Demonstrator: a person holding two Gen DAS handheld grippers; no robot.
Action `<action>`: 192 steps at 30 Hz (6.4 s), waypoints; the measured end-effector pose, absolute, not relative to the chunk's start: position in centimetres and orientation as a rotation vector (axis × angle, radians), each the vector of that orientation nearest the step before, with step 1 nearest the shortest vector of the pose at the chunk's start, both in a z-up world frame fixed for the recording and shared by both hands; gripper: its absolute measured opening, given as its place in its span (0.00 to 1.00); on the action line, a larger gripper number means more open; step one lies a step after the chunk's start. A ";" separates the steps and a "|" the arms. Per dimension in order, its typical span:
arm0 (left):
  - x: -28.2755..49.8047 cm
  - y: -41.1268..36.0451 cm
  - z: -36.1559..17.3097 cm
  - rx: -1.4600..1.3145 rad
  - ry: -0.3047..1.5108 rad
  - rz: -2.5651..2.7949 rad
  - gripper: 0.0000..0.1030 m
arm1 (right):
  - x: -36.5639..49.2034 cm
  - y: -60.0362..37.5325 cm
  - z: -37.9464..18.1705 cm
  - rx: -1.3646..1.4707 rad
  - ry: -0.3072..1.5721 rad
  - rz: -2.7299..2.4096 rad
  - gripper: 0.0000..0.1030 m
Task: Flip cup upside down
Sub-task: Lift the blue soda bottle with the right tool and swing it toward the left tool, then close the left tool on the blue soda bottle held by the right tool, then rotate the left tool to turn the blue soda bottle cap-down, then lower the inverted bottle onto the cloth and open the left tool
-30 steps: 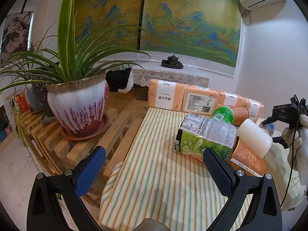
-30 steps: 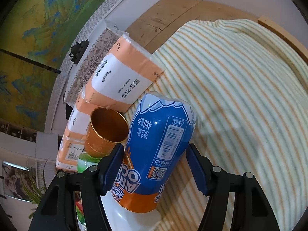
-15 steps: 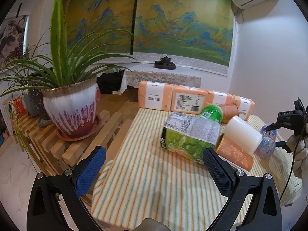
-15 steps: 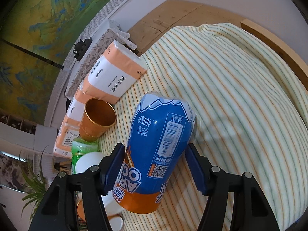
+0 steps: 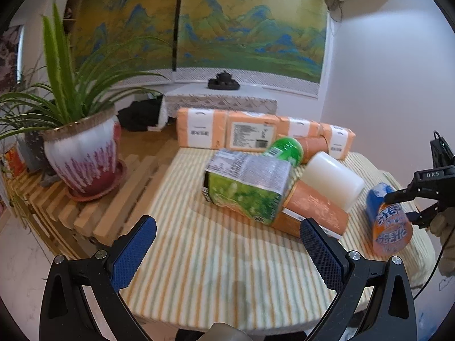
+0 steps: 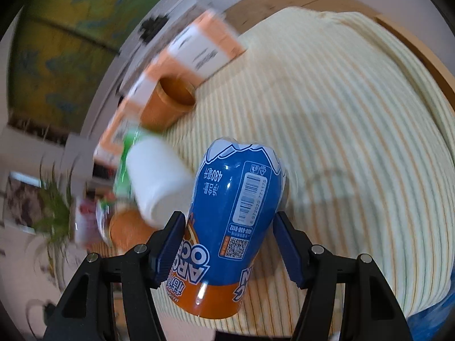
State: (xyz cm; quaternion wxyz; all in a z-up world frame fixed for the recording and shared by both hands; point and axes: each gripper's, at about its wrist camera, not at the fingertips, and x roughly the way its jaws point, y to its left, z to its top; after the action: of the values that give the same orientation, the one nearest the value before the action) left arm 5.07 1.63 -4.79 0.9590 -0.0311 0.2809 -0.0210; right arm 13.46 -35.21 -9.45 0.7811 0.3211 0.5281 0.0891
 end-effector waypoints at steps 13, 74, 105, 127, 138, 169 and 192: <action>6.7 -2.7 -3.8 -0.017 0.675 -0.227 0.99 | 12.1 -31.8 -7.8 0.403 1.111 0.256 0.69; 18.2 -24.7 -7.8 0.185 1.139 -0.534 0.71 | -6.4 -41.2 -6.7 0.394 0.684 -0.159 0.71; 11.7 -19.4 -1.4 0.099 0.747 -0.469 0.71 | -5.7 -36.4 -4.9 0.243 0.595 -0.166 0.71; 12.1 -21.5 -2.7 0.237 0.672 -0.411 0.71 | -5.5 -36.8 -5.9 0.268 0.617 -0.172 0.71; 12.0 -21.4 -2.6 0.213 0.680 -0.440 0.71 | -5.7 -36.9 -5.6 0.272 0.616 -0.178 0.71; 6.5 -15.7 1.6 0.104 0.554 -0.475 0.95 | -5.9 -35.7 -3.4 0.252 0.544 -0.178 0.80; -0.7 2.6 1.6 -0.109 0.455 -0.133 1.00 | -3.6 -26.5 -1.4 0.115 0.416 -0.094 0.94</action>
State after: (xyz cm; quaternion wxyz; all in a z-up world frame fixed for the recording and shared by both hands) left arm -0.74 2.62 1.56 0.9706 -0.0539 0.2251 -0.0660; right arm -3.57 -26.49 -1.40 0.9757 0.0569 0.2064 -0.0466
